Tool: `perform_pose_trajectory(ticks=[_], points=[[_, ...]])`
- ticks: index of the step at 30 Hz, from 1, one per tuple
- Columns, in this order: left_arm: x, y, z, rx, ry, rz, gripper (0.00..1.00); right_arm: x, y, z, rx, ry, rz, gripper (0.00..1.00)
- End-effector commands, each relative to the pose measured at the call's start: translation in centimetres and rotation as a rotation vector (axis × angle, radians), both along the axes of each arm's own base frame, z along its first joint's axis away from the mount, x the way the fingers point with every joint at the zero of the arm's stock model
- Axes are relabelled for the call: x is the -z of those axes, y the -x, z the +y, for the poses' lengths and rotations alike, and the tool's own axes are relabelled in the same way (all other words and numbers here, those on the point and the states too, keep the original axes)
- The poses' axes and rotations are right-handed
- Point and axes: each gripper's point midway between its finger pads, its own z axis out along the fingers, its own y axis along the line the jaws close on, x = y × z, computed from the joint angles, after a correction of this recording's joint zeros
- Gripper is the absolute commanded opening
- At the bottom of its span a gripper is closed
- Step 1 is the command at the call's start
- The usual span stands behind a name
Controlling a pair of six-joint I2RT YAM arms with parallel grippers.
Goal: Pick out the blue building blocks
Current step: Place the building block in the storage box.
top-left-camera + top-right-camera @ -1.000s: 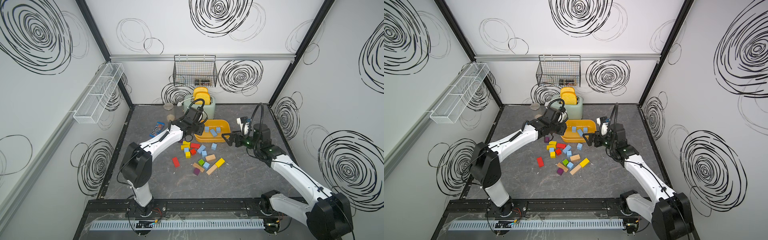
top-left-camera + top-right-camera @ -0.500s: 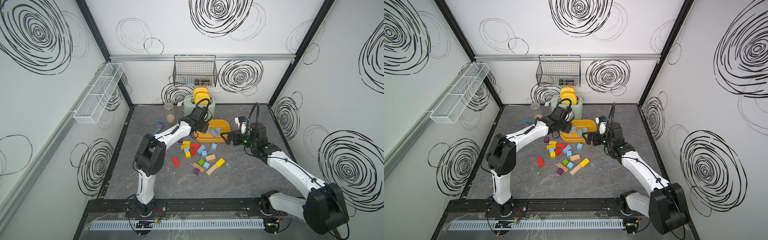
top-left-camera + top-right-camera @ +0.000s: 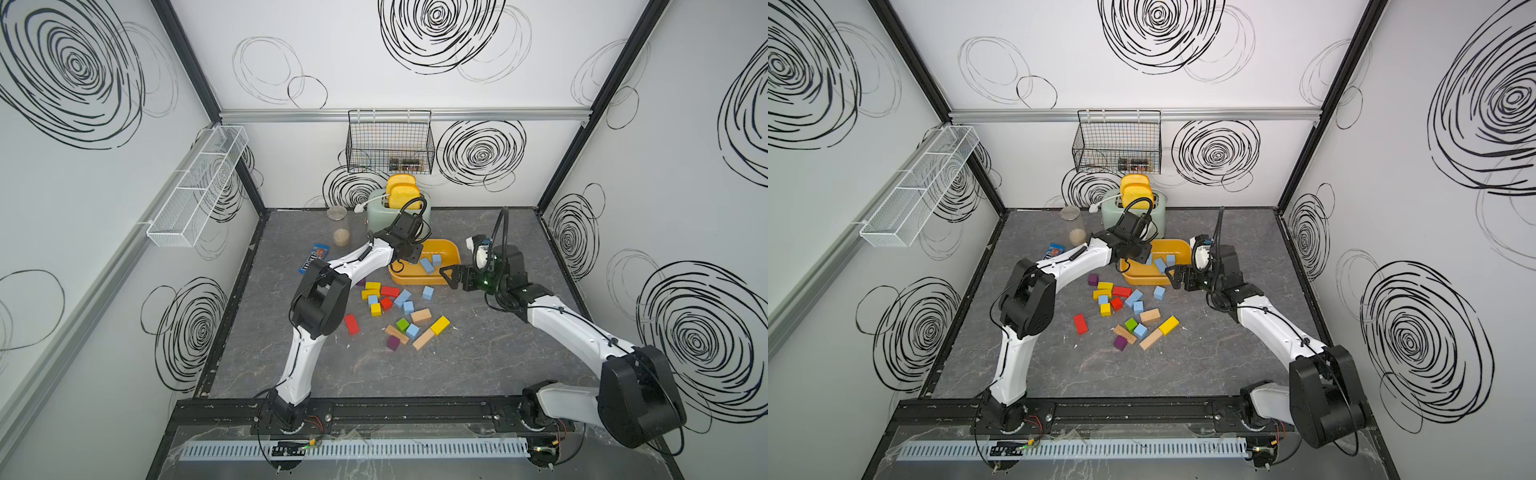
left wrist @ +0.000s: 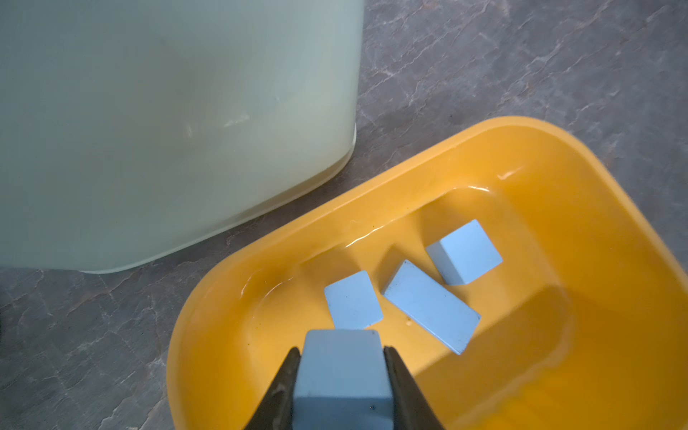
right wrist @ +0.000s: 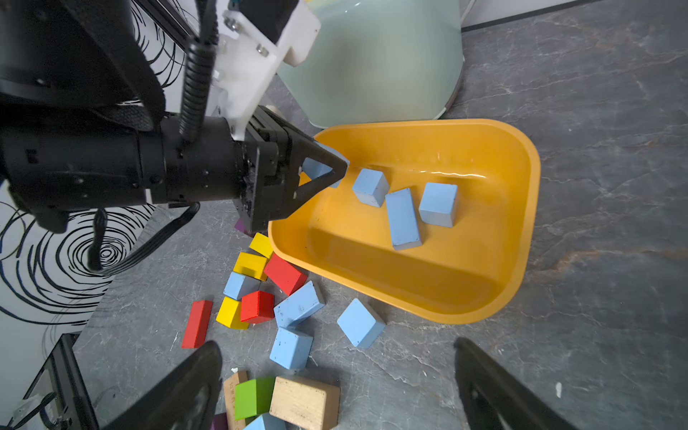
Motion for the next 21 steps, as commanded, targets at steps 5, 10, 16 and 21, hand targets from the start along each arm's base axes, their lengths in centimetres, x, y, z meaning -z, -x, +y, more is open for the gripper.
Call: perform_pose_trajectory(ticks=[5, 10, 16, 21], points=[[0.7, -2.0, 1.1, -0.043, -0.083, -0.043, 0.00, 0.5, -0.5, 0.1, 0.020, -0.031, -0.007, 0.98], [1.0, -2.3, 1.9, -0.070, -0.113, -0.053, 0.00, 0.4, -0.6, 0.2, 0.019, -0.031, -0.009, 0.98], [1.9, -2.6, 1.9, -0.076, -0.128, -0.046, 0.00, 0.6, -0.5, 0.3, 0.016, -0.025, -0.011, 0.98], [3.0, -3.0, 2.1, -0.092, -0.152, -0.033, 0.00, 0.7, -0.5, 0.3, 0.016, -0.021, -0.009, 0.98]])
